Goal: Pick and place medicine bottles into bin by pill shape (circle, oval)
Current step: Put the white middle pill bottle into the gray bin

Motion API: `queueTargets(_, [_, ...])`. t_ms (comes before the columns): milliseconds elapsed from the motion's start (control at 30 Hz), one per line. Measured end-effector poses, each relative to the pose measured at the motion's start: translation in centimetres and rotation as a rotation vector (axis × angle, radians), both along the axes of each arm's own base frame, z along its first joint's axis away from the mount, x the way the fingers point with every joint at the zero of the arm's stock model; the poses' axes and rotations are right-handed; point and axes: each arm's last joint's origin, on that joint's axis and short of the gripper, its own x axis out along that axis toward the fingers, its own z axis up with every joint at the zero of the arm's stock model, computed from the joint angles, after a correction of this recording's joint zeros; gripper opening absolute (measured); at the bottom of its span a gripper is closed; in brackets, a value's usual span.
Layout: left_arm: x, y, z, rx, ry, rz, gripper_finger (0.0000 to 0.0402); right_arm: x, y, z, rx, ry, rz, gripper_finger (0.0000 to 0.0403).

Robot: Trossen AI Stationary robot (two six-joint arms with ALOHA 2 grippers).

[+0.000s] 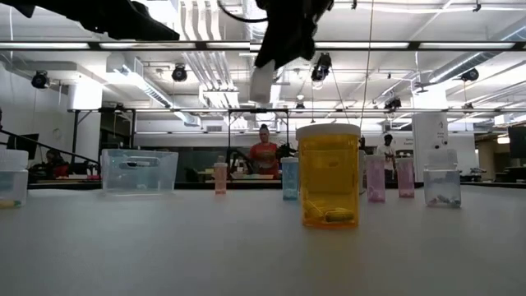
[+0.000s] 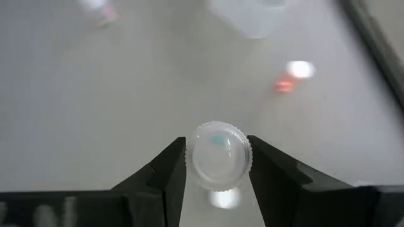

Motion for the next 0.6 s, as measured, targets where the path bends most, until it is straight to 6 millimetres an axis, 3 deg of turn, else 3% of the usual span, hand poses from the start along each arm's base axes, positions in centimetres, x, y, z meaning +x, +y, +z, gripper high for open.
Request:
queueTargets(233, [0.0, 0.0, 0.1, 0.0, -0.015, 0.0, 0.0231, -3.4, -8.7, 1.9, -0.004, 0.009, -0.243, 0.0143])
queueTargets(433, [0.0, 0.0, 0.1, 0.001, -0.014, 0.0, 0.0231, -5.6, -15.8, 0.8, 0.014, 0.047, -0.457, 0.0143])
queueTargets(600, [0.0, 0.0, 0.1, 0.008, -0.012, -0.001, 0.0231, -7.1, -20.4, -1.3, 0.053, 0.093, -0.608, 0.0143])
